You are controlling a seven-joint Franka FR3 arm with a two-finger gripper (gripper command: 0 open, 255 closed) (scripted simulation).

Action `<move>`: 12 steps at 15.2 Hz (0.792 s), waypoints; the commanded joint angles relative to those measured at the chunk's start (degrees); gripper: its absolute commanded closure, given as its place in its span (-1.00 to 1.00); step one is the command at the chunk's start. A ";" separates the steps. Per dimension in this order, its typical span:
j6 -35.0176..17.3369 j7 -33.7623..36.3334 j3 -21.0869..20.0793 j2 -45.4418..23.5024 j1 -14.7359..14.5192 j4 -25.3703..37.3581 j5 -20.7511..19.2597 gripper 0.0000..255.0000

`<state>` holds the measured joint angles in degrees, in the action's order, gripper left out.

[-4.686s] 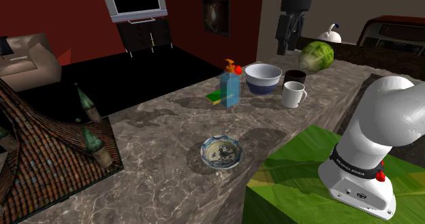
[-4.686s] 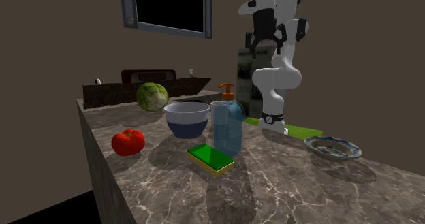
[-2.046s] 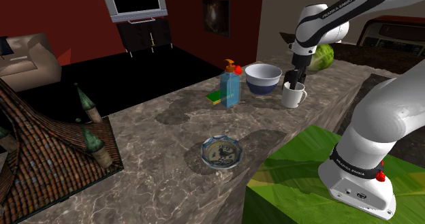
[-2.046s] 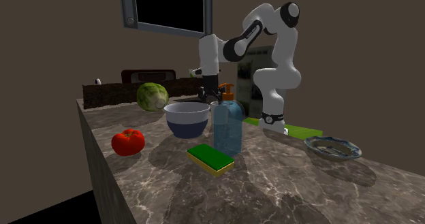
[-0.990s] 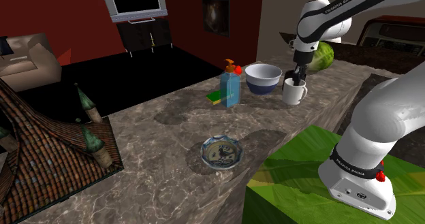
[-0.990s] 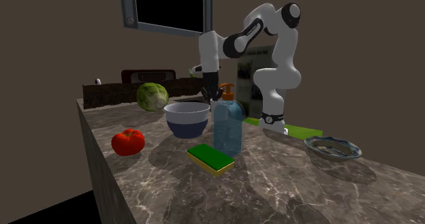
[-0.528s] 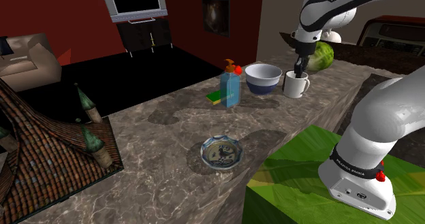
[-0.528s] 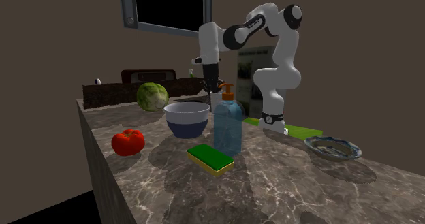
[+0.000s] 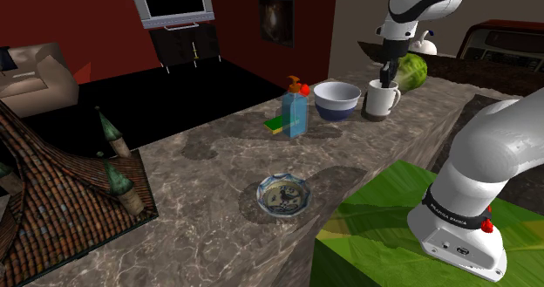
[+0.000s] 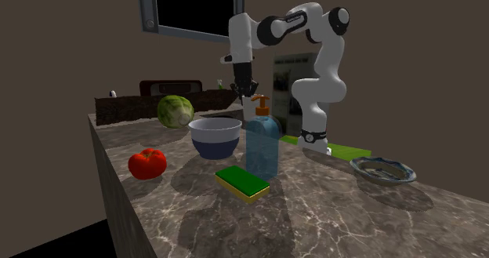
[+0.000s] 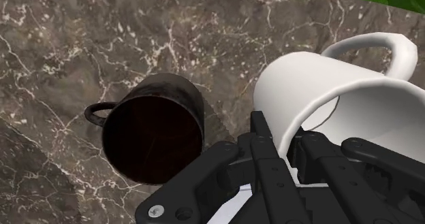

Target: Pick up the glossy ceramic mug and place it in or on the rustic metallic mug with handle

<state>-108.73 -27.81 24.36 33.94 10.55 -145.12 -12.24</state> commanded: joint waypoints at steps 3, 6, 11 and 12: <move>3.34 0.04 -0.67 0.67 -0.13 2.67 0.42 1.00; 5.76 0.07 -1.15 1.08 -0.23 4.67 0.72 1.00; 9.68 0.09 -1.89 1.45 -0.44 8.22 1.23 1.00; 10.45 0.09 -2.02 1.48 -0.48 8.95 1.33 1.00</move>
<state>-99.24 -27.69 22.48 35.32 10.08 -136.99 -11.00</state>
